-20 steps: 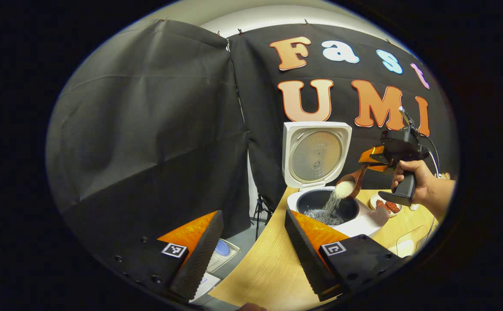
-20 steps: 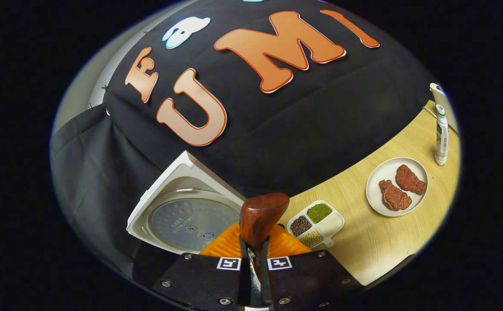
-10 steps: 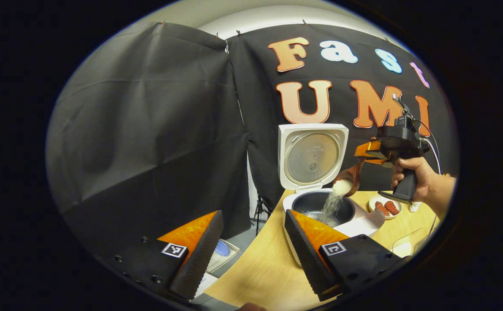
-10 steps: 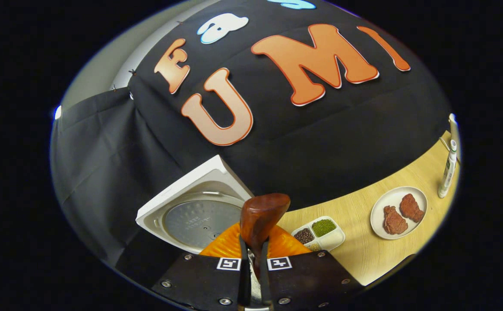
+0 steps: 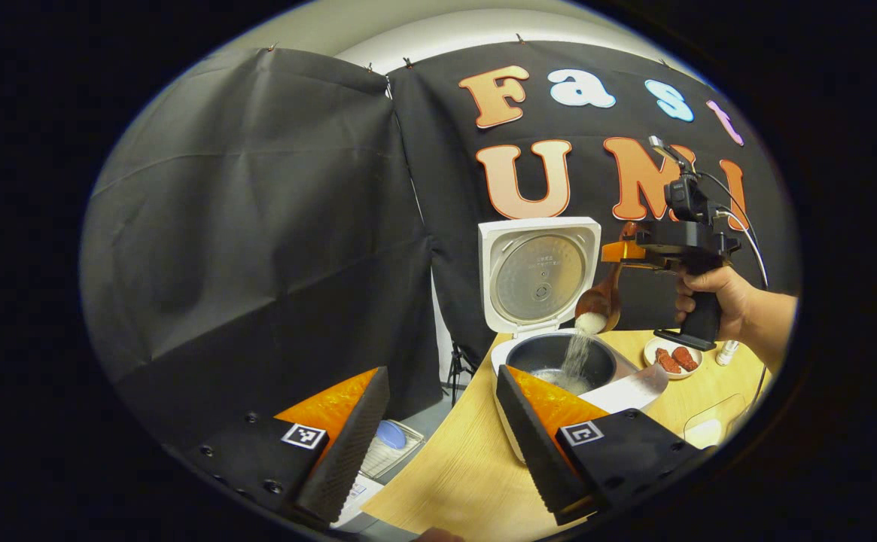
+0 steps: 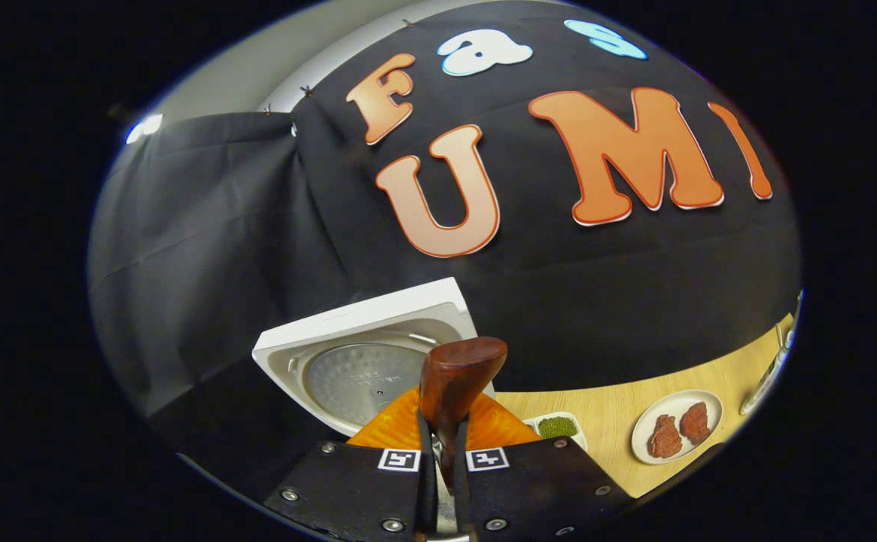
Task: Close the left gripper, press the button to open the rice cooker; take a wooden spoon from the chopstick holder with the right hand, scoop a spoonful of rice and pour it into the rice cooker, then put the wooden spoon back into the chopstick holder.
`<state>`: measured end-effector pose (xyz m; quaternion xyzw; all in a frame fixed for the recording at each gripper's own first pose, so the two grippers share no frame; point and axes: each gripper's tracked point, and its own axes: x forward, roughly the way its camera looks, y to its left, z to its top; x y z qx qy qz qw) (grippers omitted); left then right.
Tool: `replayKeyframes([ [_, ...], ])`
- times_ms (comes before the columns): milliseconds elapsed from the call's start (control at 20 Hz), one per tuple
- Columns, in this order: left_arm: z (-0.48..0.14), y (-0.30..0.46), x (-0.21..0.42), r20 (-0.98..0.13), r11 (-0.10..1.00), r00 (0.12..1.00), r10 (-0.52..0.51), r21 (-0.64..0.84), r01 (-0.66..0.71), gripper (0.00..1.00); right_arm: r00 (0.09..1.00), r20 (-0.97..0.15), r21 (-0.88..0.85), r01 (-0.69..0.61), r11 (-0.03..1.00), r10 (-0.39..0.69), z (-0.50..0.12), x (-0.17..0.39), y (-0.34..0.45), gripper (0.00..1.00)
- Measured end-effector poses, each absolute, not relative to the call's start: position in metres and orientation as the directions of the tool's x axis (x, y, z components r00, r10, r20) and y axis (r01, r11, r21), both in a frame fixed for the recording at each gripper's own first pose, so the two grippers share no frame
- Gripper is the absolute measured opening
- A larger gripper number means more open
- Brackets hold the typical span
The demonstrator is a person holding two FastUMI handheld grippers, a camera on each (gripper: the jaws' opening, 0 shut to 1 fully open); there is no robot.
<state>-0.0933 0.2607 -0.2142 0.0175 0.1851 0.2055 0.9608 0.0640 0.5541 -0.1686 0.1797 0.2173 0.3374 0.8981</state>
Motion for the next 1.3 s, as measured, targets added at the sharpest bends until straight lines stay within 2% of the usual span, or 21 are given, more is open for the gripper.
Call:
replayKeyframes([
  [150,-0.214,0.264,-0.093,-0.349,0.915,0.846,0.402,0.109,-0.389,0.94,0.67,-0.248,0.397,-0.588,0.704,0.699,-0.164,0.058,0.566,0.08],
  [200,-0.215,0.265,-0.092,-0.351,0.915,0.846,0.401,0.106,-0.389,0.97,0.669,-0.244,0.374,-0.603,0.705,0.702,-0.162,0.055,0.569,0.08],
  [300,-0.217,0.267,-0.092,-0.355,0.913,0.843,0.404,0.106,-0.393,0.94,0.666,-0.229,0.333,-0.632,0.7,0.71,-0.16,0.051,0.574,0.08],
  [350,-0.218,0.267,-0.092,-0.354,0.913,0.843,0.405,0.107,-0.393,0.98,0.664,-0.222,0.309,-0.647,0.697,0.714,-0.159,0.049,0.576,0.08],
  [500,-0.217,0.273,-0.09,-0.346,0.912,0.845,0.408,0.112,-0.395,0.98,0.65,-0.2,0.226,-0.698,0.68,0.733,-0.15,0.041,0.583,0.08],
  [550,-0.217,0.272,-0.09,-0.347,0.912,0.845,0.408,0.11,-0.395,0.94,0.643,-0.192,0.204,-0.713,0.671,0.742,-0.148,0.04,0.586,0.08],
  [600,-0.217,0.273,-0.09,-0.347,0.911,0.844,0.41,0.109,-0.398,0.98,0.636,-0.188,0.185,-0.725,0.663,0.748,-0.145,0.037,0.587,0.08],
  [900,-0.219,0.275,-0.089,-0.345,0.908,0.842,0.415,0.102,-0.406,0.94,0.578,-0.147,-0.003,-0.812,0.584,0.803,-0.129,0.008,0.602,0.08],
  [950,-0.219,0.275,-0.09,-0.343,0.907,0.841,0.418,0.104,-0.409,0.98,0.57,-0.149,-0.009,-0.818,0.576,0.808,-0.13,0.004,0.603,0.08],
  [1050,-0.217,0.274,-0.09,-0.336,0.906,0.842,0.422,0.109,-0.41,0.93,0.565,-0.152,0.008,-0.82,0.572,0.811,-0.129,0.001,0.599,0.08],
  [1100,-0.215,0.274,-0.09,-0.33,0.904,0.843,0.425,0.112,-0.412,0.97,0.569,-0.153,0.027,-0.815,0.579,0.808,-0.127,0.002,0.595,0.08],
  [1300,-0.212,0.27,-0.089,-0.321,0.908,0.85,0.418,0.109,-0.406,0.97,0.593,-0.17,0.184,-0.766,0.616,0.787,-0.116,0.006,0.565,0.08],
])
